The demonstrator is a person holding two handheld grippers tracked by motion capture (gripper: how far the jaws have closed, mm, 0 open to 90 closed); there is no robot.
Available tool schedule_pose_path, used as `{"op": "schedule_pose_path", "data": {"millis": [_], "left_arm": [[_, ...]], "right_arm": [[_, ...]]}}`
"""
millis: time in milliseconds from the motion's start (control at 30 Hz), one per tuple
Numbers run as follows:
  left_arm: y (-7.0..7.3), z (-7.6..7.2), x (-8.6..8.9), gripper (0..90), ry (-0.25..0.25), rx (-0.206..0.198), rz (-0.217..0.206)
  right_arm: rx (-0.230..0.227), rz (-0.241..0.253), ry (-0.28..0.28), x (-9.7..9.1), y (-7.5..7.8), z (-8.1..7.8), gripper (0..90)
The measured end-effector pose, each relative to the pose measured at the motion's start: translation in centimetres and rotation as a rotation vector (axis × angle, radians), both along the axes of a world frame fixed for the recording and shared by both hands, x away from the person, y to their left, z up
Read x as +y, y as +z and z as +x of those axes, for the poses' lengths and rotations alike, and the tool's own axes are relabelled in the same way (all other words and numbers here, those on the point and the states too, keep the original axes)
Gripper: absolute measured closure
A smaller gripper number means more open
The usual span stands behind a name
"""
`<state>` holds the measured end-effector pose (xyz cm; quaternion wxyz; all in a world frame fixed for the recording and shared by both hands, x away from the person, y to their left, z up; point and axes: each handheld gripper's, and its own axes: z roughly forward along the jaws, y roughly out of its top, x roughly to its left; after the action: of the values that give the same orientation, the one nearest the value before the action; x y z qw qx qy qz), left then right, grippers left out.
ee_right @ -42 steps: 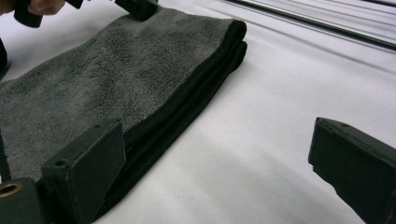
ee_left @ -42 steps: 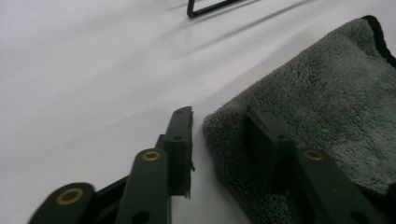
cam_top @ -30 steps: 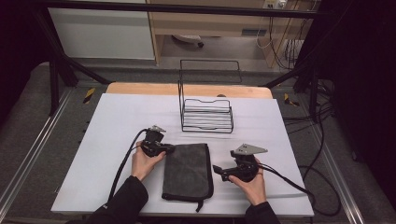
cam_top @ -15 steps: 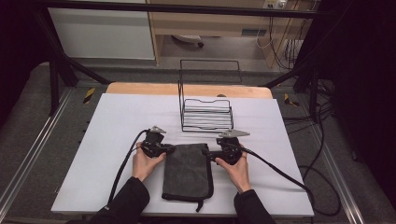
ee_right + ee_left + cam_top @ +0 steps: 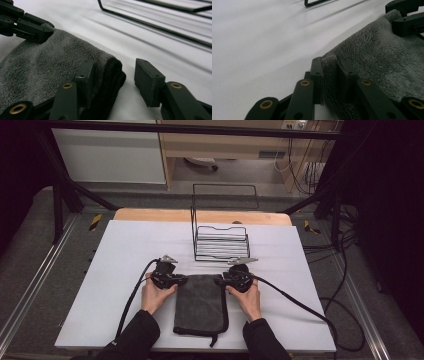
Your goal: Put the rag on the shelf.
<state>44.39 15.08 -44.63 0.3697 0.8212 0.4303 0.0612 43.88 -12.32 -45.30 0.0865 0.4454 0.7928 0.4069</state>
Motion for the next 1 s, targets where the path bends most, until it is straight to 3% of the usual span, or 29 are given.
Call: {"op": "schedule_pose_path", "data": {"millis": [200, 467, 767, 1000], "left_arm": [[0.0, 0.0, 0.0, 75.6, -0.001, 0.001, -0.003], [0.0, 0.2, 0.3, 76.2, -0.008, 0.012, -0.021], [0.4, 0.1, 0.7, 79.7, 0.002, 0.023, -0.061], [1.7, -0.7, 1.2, 80.0, -0.006, -0.022, -0.107]], "right_arm": [[0.062, 0.036, 0.010, 0.0, 0.0, 0.1, 63.0], [0.104, 0.059, 0.012, 0.0, 0.2, 0.1, 76.3], [0.095, 0.071, 0.015, -0.2, 0.6, -0.1, 80.0], [0.042, 0.105, 0.025, -0.5, 1.9, -0.9, 80.1]]}}
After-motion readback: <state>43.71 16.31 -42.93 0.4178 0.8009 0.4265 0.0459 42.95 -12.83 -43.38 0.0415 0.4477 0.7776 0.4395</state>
